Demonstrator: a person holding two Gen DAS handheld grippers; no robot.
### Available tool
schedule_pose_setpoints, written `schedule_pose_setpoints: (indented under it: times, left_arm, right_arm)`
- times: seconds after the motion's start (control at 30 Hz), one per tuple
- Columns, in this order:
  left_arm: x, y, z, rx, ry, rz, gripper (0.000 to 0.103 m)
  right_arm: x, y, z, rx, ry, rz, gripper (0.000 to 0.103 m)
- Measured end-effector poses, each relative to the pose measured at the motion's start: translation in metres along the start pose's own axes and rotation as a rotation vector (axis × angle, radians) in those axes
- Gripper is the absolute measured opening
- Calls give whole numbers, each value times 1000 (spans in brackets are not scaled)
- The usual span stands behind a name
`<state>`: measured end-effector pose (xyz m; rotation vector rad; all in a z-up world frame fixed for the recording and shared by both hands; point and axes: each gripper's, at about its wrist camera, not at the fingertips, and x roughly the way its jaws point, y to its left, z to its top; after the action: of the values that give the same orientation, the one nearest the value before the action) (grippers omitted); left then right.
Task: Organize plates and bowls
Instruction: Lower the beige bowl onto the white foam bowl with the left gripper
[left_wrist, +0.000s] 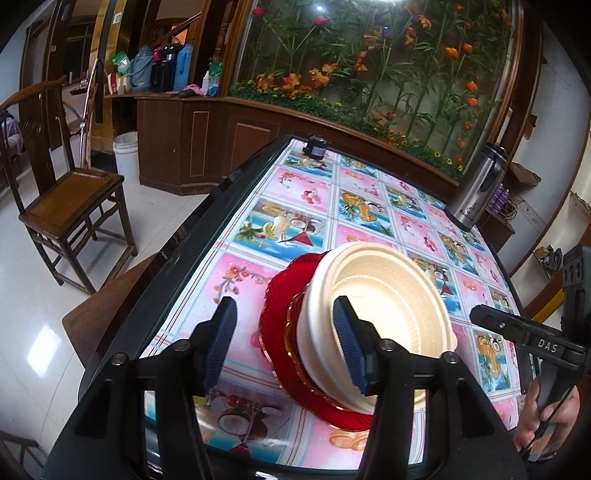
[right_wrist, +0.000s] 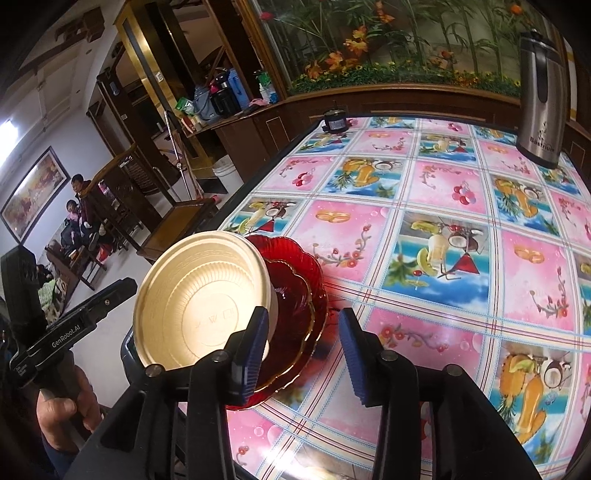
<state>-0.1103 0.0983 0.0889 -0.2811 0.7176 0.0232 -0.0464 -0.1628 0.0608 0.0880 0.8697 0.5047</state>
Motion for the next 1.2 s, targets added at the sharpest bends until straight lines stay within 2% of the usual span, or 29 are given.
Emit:
schedule_pose_setpoints:
  times: [0.23,0.43,0.57,0.67,0.73,0.87,0.93,1.0,1.03,1.1,1.2]
  left_arm:
    - [4,16,-2,-41,32,-35,67]
    - [8,40,-9,-95,91,-139,67]
    - [16,56,-19,-118,153,-260,67]
    - [24,66,-24,-148,171,-290,67]
    - [29,72,-25,-172,174,-301,62]
    - [38,70,-24,-158,189,-315,43]
    - [39,67,-24,-137,194,-319,42]
    - [43,63,-23,-123,199,-321,41]
    - [45,62,-22,-119,202,-321,39]
    - [48,61,-22,-104,210,-313,27]
    - [51,56,-22,-70,216,-294,26]
  right_arm:
    - [3,-14,-3,52,12,13,46]
    - [10,-28,-11,111,41,41,46]
    - [19,-38,-17,150,65,70,45]
    - [26,-42,-20,172,80,86,45]
    - [31,-43,-21,185,89,95,43]
    - [38,-44,-21,202,103,114,36]
    - [41,-43,-21,203,111,120,32]
    - [45,-42,-20,212,119,138,32]
    - [47,-41,-20,214,123,142,32]
    - [51,-40,-20,213,130,137,32]
    - [56,-37,-19,207,138,124,26]
